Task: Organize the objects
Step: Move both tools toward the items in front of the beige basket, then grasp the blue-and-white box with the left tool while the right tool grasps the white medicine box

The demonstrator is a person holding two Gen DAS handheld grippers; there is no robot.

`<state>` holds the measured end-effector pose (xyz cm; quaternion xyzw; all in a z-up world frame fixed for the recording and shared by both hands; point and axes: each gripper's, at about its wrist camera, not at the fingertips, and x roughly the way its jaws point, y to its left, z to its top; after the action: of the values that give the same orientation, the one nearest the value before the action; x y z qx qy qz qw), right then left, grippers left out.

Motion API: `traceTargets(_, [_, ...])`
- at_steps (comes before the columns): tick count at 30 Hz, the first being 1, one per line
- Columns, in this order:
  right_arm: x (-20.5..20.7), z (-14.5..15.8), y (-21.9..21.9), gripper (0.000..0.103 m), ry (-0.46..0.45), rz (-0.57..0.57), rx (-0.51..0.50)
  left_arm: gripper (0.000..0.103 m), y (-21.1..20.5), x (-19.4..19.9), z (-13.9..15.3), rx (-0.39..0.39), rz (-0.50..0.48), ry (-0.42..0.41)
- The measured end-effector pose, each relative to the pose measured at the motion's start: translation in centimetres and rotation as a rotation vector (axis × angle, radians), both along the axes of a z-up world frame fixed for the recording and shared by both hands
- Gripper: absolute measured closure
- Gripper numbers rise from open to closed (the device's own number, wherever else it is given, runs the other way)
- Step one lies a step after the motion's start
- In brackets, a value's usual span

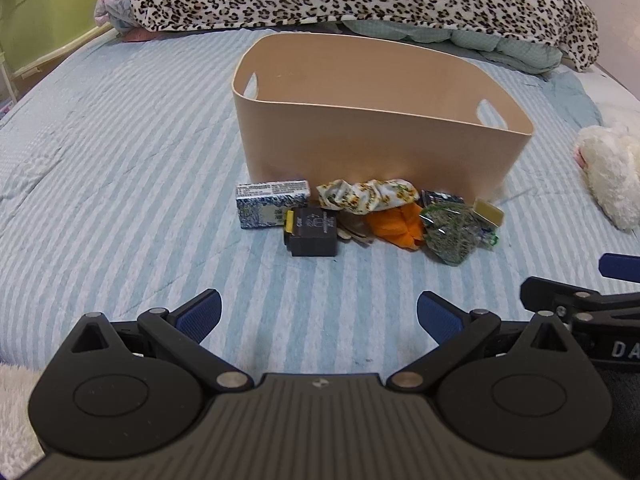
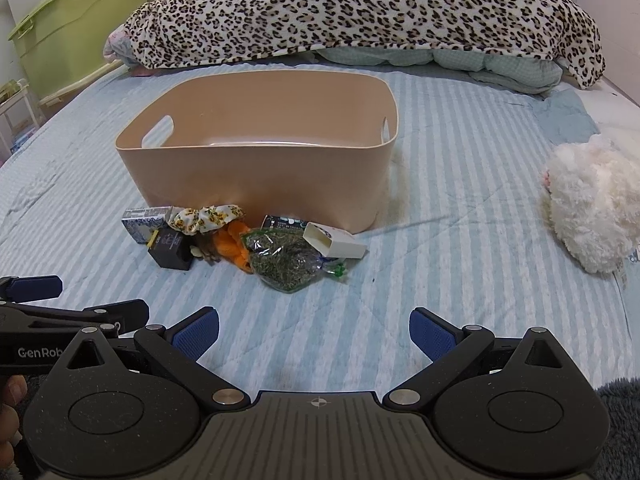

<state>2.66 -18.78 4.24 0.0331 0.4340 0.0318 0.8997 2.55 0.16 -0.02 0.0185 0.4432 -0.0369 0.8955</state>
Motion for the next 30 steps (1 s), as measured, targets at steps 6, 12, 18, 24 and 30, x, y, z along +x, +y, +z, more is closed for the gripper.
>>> traceTargets(6, [1.4,-0.5,-0.5,0.0,-0.002,0.003,0.003,0.0,0.8,2.1,-0.5,0.018,0.033,0.0])
traceTargets(12, [3.7,-1.1,-1.6,0.0,-0.008,-0.008,0.003,0.0,2.0,4.6,-1.3,0.03,0.075,0.003])
traceTargets(18, [6.4,-1.9,-2.3,0.001,-0.007,-0.016,0.009,0.0,3.1,7.7,-2.0,0.044,0.131,0.014])
traceTargets(24, [8.8,-3.5,-2.8,0.006,0.018,-0.031,0.018,0.0,3.5,10.7,-3.0,0.069,0.181,0.027])
traceTargets(30, [10.6,-5.5,-3.4,0.013,0.063,-0.044,0.039,0.0,3.2,12.5,-4.3,0.035,0.157,0.052])
